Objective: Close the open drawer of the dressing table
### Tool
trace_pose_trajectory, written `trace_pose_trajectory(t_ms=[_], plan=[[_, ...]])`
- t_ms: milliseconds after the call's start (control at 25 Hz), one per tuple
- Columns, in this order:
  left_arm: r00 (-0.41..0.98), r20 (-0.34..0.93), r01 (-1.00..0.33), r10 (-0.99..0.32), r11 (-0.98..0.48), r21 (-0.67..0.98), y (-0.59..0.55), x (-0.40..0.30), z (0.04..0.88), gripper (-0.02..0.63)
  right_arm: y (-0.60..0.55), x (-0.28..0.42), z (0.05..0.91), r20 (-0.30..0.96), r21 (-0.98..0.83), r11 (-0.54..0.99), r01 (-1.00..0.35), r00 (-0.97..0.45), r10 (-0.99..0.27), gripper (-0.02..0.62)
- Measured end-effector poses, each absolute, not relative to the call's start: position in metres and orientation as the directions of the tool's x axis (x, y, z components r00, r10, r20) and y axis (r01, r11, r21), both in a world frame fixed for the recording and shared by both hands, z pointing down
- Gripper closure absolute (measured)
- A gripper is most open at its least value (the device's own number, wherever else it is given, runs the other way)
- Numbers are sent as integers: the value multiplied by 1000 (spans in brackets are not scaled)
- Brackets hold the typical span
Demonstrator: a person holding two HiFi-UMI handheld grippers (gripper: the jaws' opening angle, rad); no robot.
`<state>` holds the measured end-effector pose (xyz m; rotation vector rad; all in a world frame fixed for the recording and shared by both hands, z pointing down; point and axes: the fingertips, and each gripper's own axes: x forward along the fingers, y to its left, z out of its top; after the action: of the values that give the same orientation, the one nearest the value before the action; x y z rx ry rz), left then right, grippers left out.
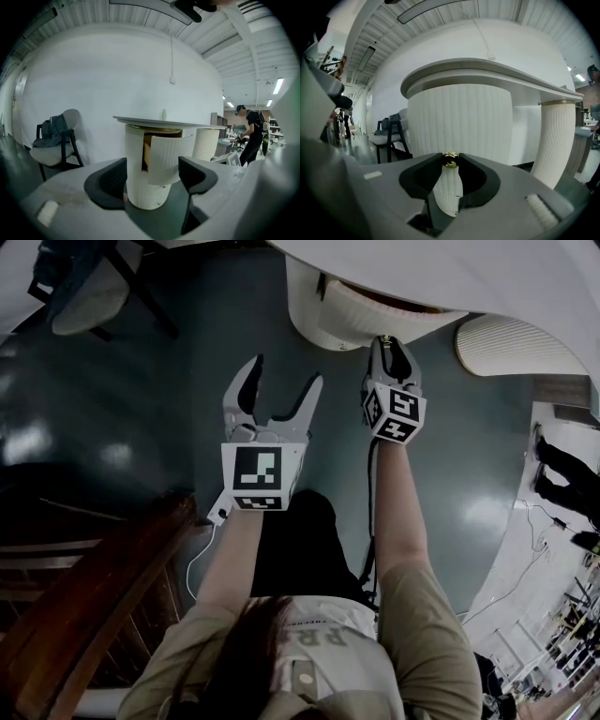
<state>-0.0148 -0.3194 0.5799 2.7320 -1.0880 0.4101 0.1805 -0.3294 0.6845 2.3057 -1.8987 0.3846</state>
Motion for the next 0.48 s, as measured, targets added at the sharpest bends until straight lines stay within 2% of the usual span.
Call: trace_pose_trajectory(t_ms=[480], plan=[[698,316,-691,-643,-720,60,-334,-12,590,258,-352,189,683,257,-64,-215,-974,192,-947,480]])
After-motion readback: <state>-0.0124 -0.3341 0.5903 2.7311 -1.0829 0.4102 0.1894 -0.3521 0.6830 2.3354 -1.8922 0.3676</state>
